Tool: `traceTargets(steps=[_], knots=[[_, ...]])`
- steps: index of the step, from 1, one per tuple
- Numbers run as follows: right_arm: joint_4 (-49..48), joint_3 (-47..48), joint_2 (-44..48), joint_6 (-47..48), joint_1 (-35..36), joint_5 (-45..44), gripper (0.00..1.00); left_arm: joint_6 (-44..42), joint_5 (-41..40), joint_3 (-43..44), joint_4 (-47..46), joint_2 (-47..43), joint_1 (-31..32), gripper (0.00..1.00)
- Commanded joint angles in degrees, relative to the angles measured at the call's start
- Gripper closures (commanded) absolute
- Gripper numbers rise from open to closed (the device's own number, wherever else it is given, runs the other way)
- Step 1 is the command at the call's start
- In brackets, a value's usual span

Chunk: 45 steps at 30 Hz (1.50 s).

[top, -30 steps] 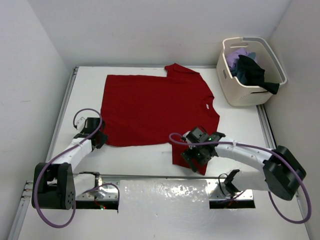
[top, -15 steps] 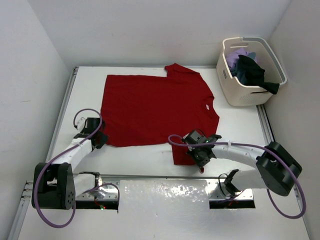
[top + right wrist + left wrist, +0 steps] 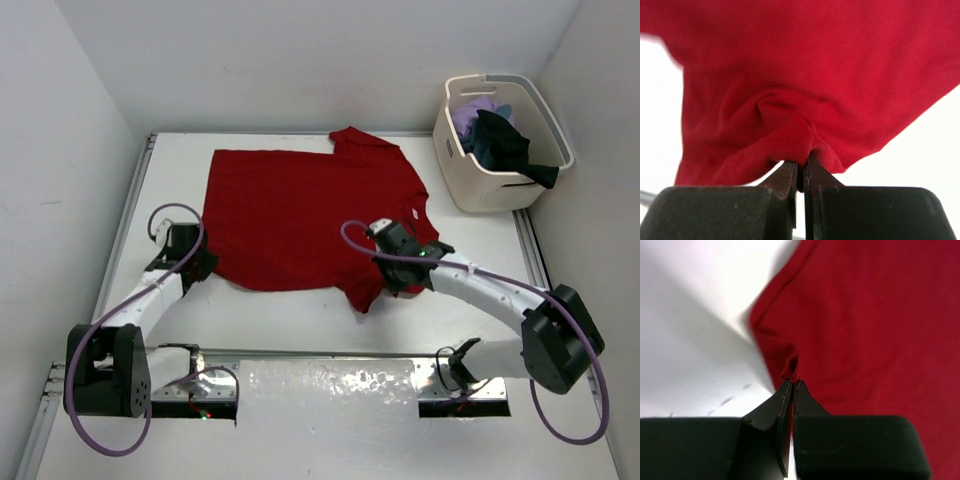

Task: Fold and stack the t-shirts
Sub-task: Grap the side of the flattened tshirt closest away from the robot with both arms, then fold the flattened tshirt in 1/3 of the way

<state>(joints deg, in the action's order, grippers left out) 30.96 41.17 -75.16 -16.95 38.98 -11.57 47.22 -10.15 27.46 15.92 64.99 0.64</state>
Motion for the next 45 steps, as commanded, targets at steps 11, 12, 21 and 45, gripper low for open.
traceTargets(steps=[11, 12, 21, 45], knots=[[-5.6, 15.8, -7.8, 6.0, -13.3, -1.6, 1.0, 1.8, -1.4, 16.1, -8.5, 12.6, -0.5, 1.0], [-6.0, 17.0, -8.2, 5.7, -14.1, -1.6, 1.0, 2.1, -1.9, 17.0, -7.9, 13.1, -0.6, 1.0], [-5.8, 25.7, -16.3, 5.6, -19.1, -1.4, 1.0, 3.1, -7.5, 21.8, -6.6, 16.1, -0.6, 1.0], [-2.8, 46.0, -34.3, 10.4, -25.0, -1.5, 1.0, 1.9, -11.4, 32.9, -11.0, 31.7, -0.6, 1.0]])
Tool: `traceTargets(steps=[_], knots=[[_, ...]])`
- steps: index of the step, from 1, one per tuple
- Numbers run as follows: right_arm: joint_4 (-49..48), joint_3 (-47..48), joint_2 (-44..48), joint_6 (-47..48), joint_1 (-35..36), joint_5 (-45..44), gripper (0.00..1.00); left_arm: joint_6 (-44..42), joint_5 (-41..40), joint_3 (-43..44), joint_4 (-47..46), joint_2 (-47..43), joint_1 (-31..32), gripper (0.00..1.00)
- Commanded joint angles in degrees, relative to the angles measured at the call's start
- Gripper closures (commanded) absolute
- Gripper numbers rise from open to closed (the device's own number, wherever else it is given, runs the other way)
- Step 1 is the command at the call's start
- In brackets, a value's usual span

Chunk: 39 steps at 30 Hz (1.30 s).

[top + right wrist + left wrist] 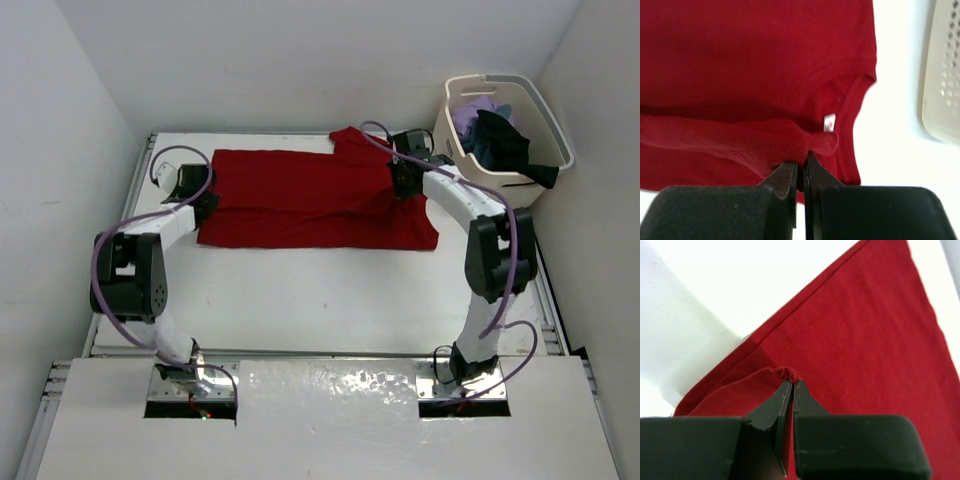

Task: Fold and stack the t-shirts
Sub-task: Fold the flattened tshirt in 1/3 of the way

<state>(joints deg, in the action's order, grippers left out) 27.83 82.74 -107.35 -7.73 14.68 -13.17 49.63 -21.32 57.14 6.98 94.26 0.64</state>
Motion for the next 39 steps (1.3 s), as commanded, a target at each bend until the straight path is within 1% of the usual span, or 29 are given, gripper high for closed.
traceTargets(steps=[1, 7, 8, 9, 10, 11, 12, 13, 14, 15, 16, 18, 19, 20, 21, 22, 23, 24, 26, 29, 32, 35, 36, 39], knots=[[0.8, 5.6, -3.1, 1.0, -1.0, 0.1, 1.0, -0.4, -0.4, 4.3, -2.1, 4.1, -0.6, 1.0], [2.0, 13.5, -12.3, -0.2, -1.8, -0.5, 1.0, 1.1, -0.7, 8.9, -1.4, 11.3, -0.6, 1.0], [1.3, 15.7, -13.7, -0.4, -1.9, -0.8, 0.99, 1.1, -0.7, 9.5, -1.2, 12.2, -1.9, 0.74], [1.0, 16.8, -15.0, -0.4, -2.0, -1.1, 0.9, 1.1, -0.5, 10.6, -1.0, 12.9, -2.1, 0.57], [0.5, 18.0, -17.7, -0.4, -2.1, -1.2, 0.87, 1.2, -0.3, 11.1, -0.8, 14.1, -2.2, 0.51], [-0.9, 19.8, -19.0, -1.1, -2.5, -2.1, 0.81, 1.1, -0.3, 11.6, -0.7, 14.5, -2.4, 0.36], [-1.1, 21.1, -20.5, -2.3, -2.7, -2.7, 0.62, 1.0, -0.3, 12.5, -0.3, 14.9, -2.6, 0.29], [-1.2, 22.4, -23.2, -2.7, -3.4, -2.7, 0.57, 1.1, -0.7, 13.1, 0.1, 14.9, -2.7, 0.24], [-1.0, 25.1, -24.5, -3.3, -3.6, -2.7, 0.49, 1.0, -0.8, 13.4, 0.8, 14.6, -2.6, 0.01], [-0.7, 26.3, -25.5, -3.1, -4.0, -1.9, 0.33, 0.7, -0.9, 14.0, 1.2, 14.4, -2.6, 0.0], [-0.4, 27.1, -26.2, -2.7, -4.1, -0.7, 0.22, 0.3, -1.4, 14.0, 1.5, 13.2, -2.6, 0.0], [0.0, 26.1, -24.8, -2.8, -4.0, -0.6, 0.13, -0.5, -0.8, 13.6, 1.5, 11.1, -2.6, 0.0], [-2.5, 20.4, -20.7, -3.0, -4.0, 0.0, 0.05, -0.8, -0.5, 13.3, 1.6, 10.3, -2.5, 0.0], [-4.9, 16.3, -18.1, -3.3, -4.0, 1.1, 0.02, -0.9, 0.1, 12.6, 1.5, 9.5, -2.5, 0.0], [-7.2, 12.3, -15.5, -4.0, -4.0, 3.0, 0.01, -1.1, 1.1, 11.3, 1.5, 8.0, -2.5, 0.0], [-11.5, 5.0, -12.8, -4.6, -4.0, 4.8, 0.01, -1.2, 1.6, 10.4, 0.9, 7.3, -2.4, 0.0], [-13.2, 1.9, -8.6, -5.4, -4.0, 8.0, 0.01, -1.6, 3.2, 8.3, 0.4, 5.9, -2.5, 0.0], [-14.7, -0.5, -6.9, -5.6, -3.8, 9.8, 0.01, -2.1, 3.7, 7.4, -0.1, 5.2, -2.3, 0.0], [-17.1, -6.1, -4.3, -6.3, -2.6, 10.1, 0.01, -2.4, 3.7, 5.8, -0.6, 4.1, -1.5, 0.0], [-19.7, -9.9, -1.9, -6.6, -1.1, 9.0, 0.01, -3.5, 3.0, 3.9, -0.6, 2.8, -1.2, 0.0], [-20.5, -9.8, -1.9, -6.4, -0.9, 8.2, 0.01, -4.9, 3.9, 3.0, -0.8, 2.5, 0.5, 0.0], [-22.9, -10.5, -2.6, -8.0, -0.5, 13.5, 0.01, -5.2, 4.4, 2.0, -0.3, 2.9, 1.0, 0.0], [-23.6, -10.6, -2.9, -8.4, 0.1, 16.7, 0.01, -5.3, 4.8, 1.7, -0.4, 2.9, 1.0, 0.0], [-23.4, -7.9, -5.6, -8.4, 1.8, 16.9, 0.01, -6.1, 6.3, 0.3, -2.3, 2.0, 1.0, 0.0]])
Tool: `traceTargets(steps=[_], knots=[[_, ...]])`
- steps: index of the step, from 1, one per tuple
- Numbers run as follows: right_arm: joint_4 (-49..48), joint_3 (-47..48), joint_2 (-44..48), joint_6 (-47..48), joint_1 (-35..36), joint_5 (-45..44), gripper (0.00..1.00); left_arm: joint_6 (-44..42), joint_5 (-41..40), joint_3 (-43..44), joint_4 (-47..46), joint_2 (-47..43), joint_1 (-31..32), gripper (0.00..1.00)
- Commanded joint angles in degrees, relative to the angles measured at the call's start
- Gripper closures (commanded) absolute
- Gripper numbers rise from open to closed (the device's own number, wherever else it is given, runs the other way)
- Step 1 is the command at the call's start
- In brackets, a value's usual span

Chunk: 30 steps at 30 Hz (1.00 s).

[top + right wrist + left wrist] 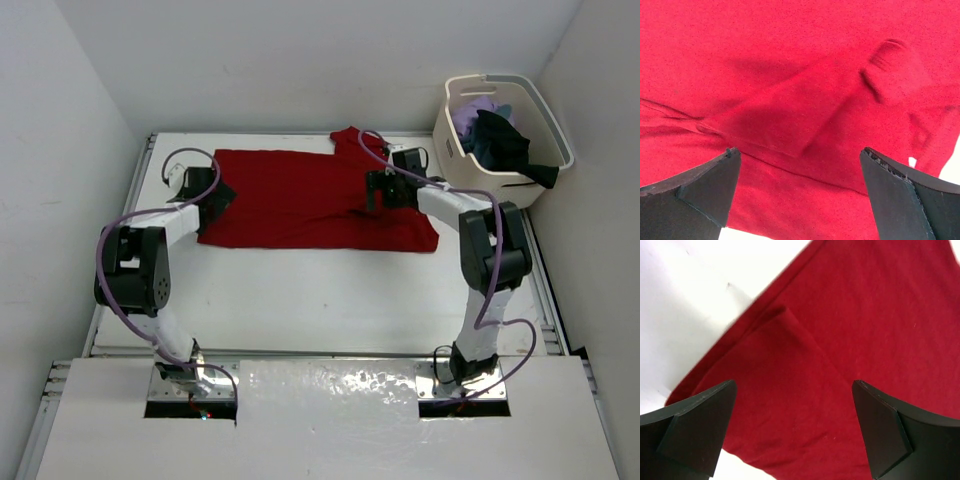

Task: Fold and stack the t-shirts
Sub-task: Fold the flattened tshirt in 1/3 of the way

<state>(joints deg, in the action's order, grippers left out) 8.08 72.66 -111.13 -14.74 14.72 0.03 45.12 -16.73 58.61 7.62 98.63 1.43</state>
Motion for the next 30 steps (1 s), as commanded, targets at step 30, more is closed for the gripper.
traceTargets(steps=[30], knots=[[-15.3, 6.4, -9.9, -13.6, 3.1, 9.9, 0.01, -2.0, 0.2, -2.1, -3.6, -2.5, 0.4, 0.0]])
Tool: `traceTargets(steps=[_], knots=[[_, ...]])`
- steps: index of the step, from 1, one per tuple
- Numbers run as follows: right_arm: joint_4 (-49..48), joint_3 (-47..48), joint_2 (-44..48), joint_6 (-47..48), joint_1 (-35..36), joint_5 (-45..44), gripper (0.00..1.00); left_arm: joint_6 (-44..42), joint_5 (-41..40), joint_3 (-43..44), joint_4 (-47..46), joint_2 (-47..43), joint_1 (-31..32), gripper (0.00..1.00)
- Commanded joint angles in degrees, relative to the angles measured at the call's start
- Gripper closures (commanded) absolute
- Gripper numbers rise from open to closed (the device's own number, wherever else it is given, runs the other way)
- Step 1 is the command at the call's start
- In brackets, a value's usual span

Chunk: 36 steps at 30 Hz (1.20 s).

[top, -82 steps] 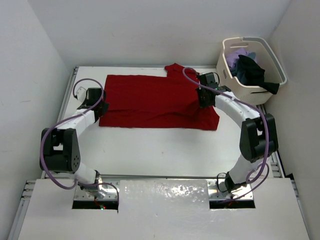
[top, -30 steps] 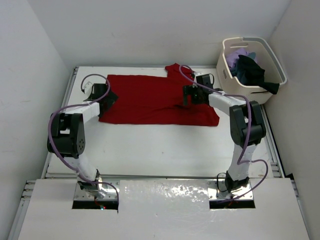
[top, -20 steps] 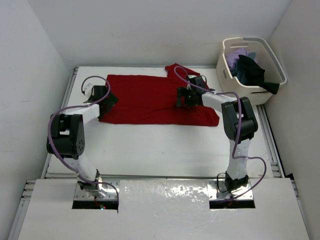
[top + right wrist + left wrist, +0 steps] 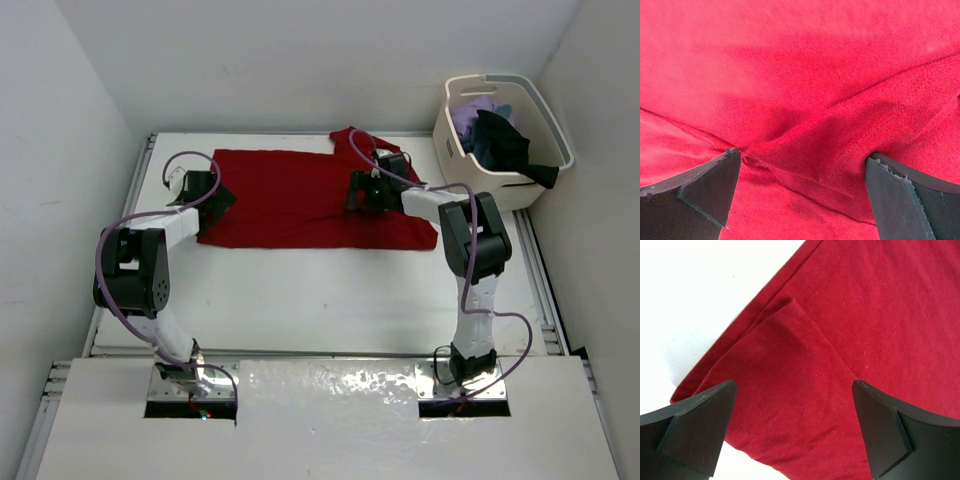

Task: Fold and stack the t-shirts
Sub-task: Fold the flattened tshirt in 1/3 of the way

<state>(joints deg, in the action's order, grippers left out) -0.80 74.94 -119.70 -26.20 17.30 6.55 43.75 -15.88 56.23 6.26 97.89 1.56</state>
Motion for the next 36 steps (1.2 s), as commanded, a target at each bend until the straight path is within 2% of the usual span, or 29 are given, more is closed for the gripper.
traceTargets(steps=[1, 8, 12, 14, 17, 18, 20, 23, 26, 30, 36], knots=[[-6.6, 5.0, -1.7, -2.3, 0.6, 3.4, 0.01, -0.7, -0.6, 0.4, -2.1, -1.7, 0.3, 0.0], [-9.6, 15.0, -8.3, -3.8, 1.2, 2.7, 0.01, -0.8, -0.6, 0.5, -2.5, -1.6, 0.3, 0.0], [-5.7, 27.0, -12.8, -5.3, 1.2, 0.9, 0.01, -0.6, -0.4, 0.9, -2.5, -1.8, 0.3, 0.0], [-3.7, 30.0, -13.6, -5.2, 1.2, 0.6, 0.01, -0.8, -0.1, 1.0, -2.5, -2.2, 0.3, 0.0], [3.2, 32.2, -11.7, -0.8, 1.1, -6.0, 0.01, -0.9, -0.1, 1.0, -2.2, -2.9, 0.5, 0.0], [6.3, 30.5, -8.9, 0.6, 1.1, -7.9, 0.01, -0.9, 0.0, 0.9, -2.7, -2.9, 0.5, 0.0], [5.8, 24.3, -4.2, 3.2, 1.0, -12.3, 0.01, -1.4, 0.7, 0.9, -3.1, -2.9, 1.2, 0.0], [5.3, 6.5, 6.4, 4.3, 0.9, -17.9, 0.01, -1.9, 1.2, 1.5, -3.9, -1.9, 2.4, 0.0], [7.1, -4.5, 13.9, 3.6, 0.5, -21.1, 0.01, -2.3, 2.8, 2.0, -5.1, -0.4, 3.6, 0.0], [6.3, -13.7, 17.0, 0.4, -1.7, -17.8, 0.01, -2.3, 5.1, 2.3, -8.0, 3.5, 4.2, 0.0], [4.7, -17.5, 14.9, -0.8, -4.2, -13.9, 0.01, -2.2, 7.0, 1.3, -9.3, 8.9, 4.2, 0.0]])
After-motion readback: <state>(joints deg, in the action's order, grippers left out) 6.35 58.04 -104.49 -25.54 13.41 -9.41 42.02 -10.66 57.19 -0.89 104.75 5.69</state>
